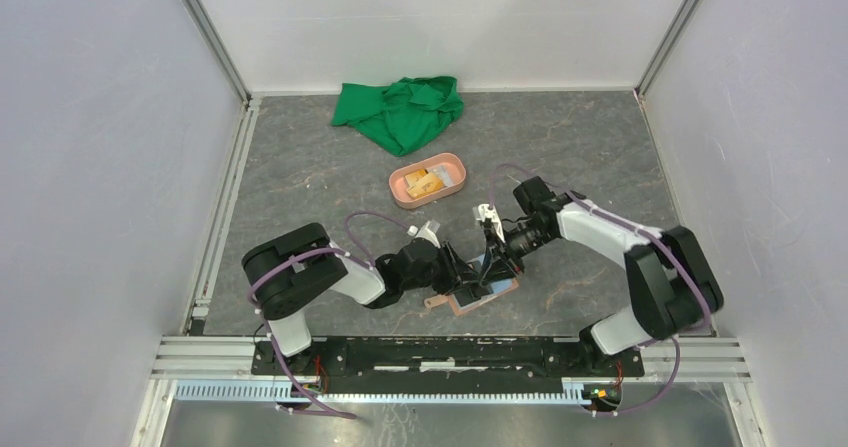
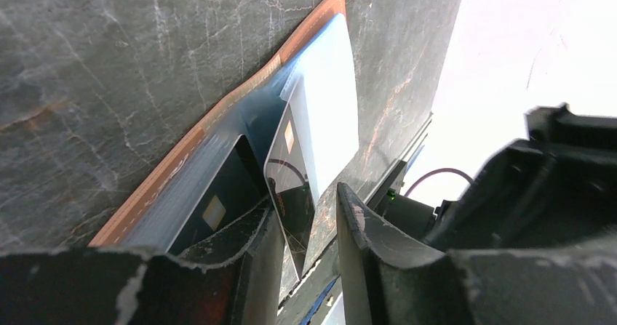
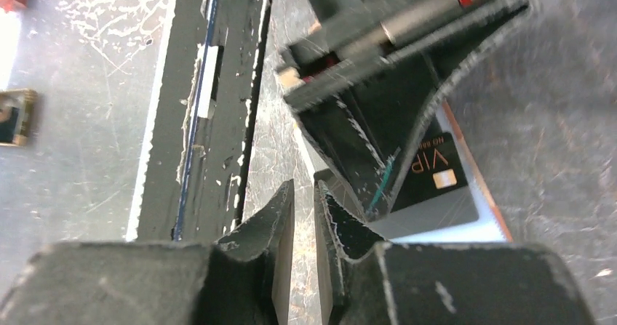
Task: Put the credit cards into the card holder
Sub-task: Insert the credit card into the card holder.
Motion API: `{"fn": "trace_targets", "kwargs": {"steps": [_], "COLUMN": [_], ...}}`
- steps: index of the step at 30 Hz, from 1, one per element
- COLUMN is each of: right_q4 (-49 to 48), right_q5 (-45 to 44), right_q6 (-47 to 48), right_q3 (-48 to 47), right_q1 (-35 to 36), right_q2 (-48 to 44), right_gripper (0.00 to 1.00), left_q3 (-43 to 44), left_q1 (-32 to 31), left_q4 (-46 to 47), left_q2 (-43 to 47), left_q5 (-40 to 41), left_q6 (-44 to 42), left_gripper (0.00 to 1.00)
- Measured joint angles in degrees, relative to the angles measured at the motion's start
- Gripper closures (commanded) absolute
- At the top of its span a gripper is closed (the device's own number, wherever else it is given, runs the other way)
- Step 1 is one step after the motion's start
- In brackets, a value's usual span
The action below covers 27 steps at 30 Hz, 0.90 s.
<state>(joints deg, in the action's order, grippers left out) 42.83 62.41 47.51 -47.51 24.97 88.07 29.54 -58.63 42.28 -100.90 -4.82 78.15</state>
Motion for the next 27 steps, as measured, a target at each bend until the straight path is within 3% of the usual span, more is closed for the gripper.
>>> {"fn": "trace_targets", "kwargs": {"steps": [7,9,11,15,27], "right_q4": [-13.53,-15.32,-14.43,-17.18,-32.79], "right_q5": [1.75,1.81,1.77,-1.84,-18.71], "right_q6": [4.22,9.40,16.02,22.77,14.29], "right_q3": [13.11,17.09,17.97,18.95,20.59], "right_q1": [3.69,4.90,5.57,8.83,20.74], "right_q2": [-18.53,-22.88,-23.41,-22.56,-21.16], "right_gripper": [0.90,0.95,1.00,1.00,1.00], "left_q3": [-0.07,-0.20,-0.35,-0.44,-0.57], "left_q1": [0.04,0.11,0.22,0.39,0.55], "left_q4": [2.58,3.32,3.69,4.13,4.44], "left_q2": [-1.55,-1.84,-1.90,-2.10,-2.12], "left_q5": [-0.46,-0.72,-0.90,-1.33,-1.57], "left_q6": [0.02,0.04,0.04,0.04,0.04], "left_gripper": [0.61,0.61,0.61,0.61,0.61]}}
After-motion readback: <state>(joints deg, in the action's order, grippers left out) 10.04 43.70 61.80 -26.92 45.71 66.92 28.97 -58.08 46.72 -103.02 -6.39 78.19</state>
